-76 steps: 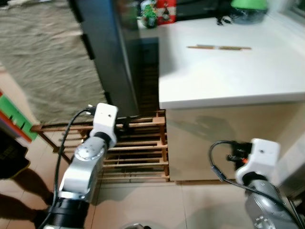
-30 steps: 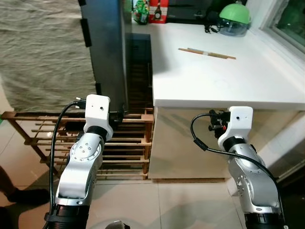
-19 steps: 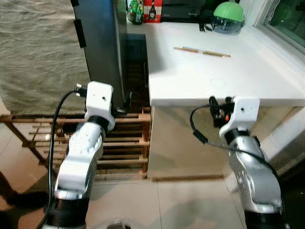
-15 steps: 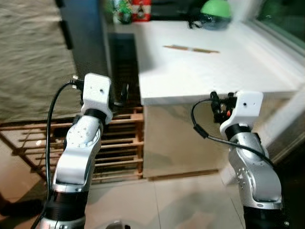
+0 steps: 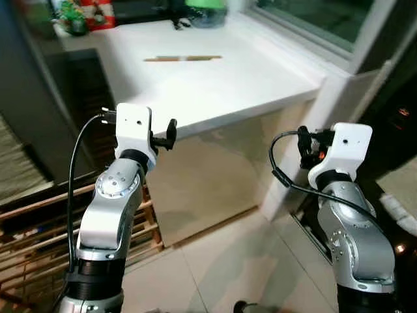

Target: Clothes washing

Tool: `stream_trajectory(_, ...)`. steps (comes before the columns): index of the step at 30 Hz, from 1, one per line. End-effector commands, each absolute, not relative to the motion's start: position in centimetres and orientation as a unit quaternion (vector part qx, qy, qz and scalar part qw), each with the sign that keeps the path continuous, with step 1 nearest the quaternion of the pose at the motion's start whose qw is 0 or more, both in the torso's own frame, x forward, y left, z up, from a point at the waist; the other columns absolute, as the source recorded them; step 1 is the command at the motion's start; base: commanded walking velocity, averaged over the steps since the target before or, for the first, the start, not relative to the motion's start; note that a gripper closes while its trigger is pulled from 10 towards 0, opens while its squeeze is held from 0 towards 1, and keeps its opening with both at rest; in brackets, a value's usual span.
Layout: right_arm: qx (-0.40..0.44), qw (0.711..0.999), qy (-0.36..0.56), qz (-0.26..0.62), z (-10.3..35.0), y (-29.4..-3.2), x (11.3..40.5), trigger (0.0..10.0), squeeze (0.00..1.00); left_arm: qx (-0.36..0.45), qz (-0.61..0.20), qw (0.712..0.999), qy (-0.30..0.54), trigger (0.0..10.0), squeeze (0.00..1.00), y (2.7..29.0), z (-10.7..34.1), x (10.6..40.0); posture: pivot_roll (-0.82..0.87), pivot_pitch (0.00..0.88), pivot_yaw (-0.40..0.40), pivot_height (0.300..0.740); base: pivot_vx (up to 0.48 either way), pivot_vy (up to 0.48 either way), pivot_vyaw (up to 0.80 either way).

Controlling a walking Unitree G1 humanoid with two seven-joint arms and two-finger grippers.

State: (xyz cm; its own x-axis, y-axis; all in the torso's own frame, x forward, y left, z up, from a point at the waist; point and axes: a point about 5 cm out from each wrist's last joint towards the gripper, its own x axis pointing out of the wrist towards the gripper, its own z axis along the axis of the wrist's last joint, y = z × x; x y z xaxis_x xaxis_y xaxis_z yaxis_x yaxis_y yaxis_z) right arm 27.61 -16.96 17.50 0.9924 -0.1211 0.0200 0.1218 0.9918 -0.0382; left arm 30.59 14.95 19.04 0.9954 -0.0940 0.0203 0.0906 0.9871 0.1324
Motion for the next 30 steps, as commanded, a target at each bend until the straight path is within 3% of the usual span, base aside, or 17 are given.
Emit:
stream_trajectory(1, -0.018, 0.998, -0.007, -0.066, 17.7, -17.0, 27.4, 10.0, 0.0, 0.08, -0.048, 0.995, -0.025, 10.0, 0.0, 14.8, 19.4, 30.8, -0.03, 0.0, 0.037, 0.74, 0.0, 0.0, -0.8)
stream_trajectory(4, 0.005, 0.997, 0.0, -0.073, 17.9, -17.2, 27.3, 10.0, 0.0, 0.128, -0.003, 0.992, -0.021, 10.0, 0.0, 15.3, 20.0, 31.2, -0.03, 0.0, 0.043, 0.74, 0.0, 0.0, -0.8)
stream_trajectory(7, 0.003, 0.997, 0.004, -0.081, 17.9, -17.2, 27.2, 10.0, 0.0, 0.099, -0.074, 0.992, -0.033, 10.0, 0.0, 14.5, 20.1, 30.8, -0.03, 0.0, 0.045, 0.74, 0.0, 0.0, -0.79)
stream_trajectory(12, -0.011, 0.996, -0.001, -0.092, 17.9, -17.4, 27.0, 10.0, 0.0, 0.148, -0.122, 0.981, -0.045, 10.0, 0.03, 13.4, 19.4, 30.2, -0.04, 0.0, 0.048, 0.74, 0.0, 0.0, -0.79)
stream_trajectory(14, -0.01, 0.996, -0.023, -0.089, 17.9, -17.5, 26.8, 10.0, 0.0, 0.108, -0.15, 0.981, -0.057, 10.0, 0.0, 13.1, 18.8, 29.7, -0.04, 0.0, 0.051, 0.74, 0.0, 0.0, -0.79)
stream_trajectory(22, -0.014, 0.997, -0.022, -0.071, 16.3, -17.1, 25.8, 10.0, 0.0, 0.062, -0.131, 0.989, -0.033, 10.0, 0.0, 14.9, 16.1, 28.4, -0.05, 0.0, 0.054, 0.74, 0.0, 0.0, -0.78)
stream_trajectory(30, -0.011, 0.998, -0.011, -0.067, 15.7, -17.0, 25.6, 10.0, 0.0, 0.116, -0.134, 0.983, -0.055, 10.0, 0.0, 14.4, 16.9, 29.2, -0.05, 0.0, 0.05, 0.74, 0.0, 0.0, -0.79)
